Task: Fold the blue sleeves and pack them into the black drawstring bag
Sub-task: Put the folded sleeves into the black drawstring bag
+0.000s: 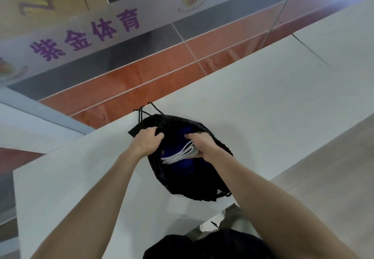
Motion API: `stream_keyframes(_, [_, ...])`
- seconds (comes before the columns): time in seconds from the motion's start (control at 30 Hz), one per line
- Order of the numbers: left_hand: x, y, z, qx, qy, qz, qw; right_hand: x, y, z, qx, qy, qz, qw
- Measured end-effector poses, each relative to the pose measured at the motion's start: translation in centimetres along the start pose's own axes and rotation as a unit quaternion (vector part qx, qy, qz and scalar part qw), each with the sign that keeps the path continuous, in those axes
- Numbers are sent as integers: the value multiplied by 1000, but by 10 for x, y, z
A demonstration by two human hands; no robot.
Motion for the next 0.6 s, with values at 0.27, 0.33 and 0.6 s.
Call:
stream_keyframes(0.27, [-9,-3,-7,12,-72,-11,997,35,23,-3,96,-300,-379,870])
stream_keyframes(0.33, [-12,0,-12,-28,-100,-58,993,39,27,4,89,-339,-424,835])
stream_keyframes(0.6, [17,-15,-45,259,189,233,918,38,23,-22,177,-414,-523,723])
Point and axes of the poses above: each hand's wrist, its own z-axis towards the middle knuckle, its own y-axis out of the palm, x = y × z, the point moved 5 cm from there along z, towards the middle knuckle, and after that the axes turned 1 degree about z, right-handed, at the moved point
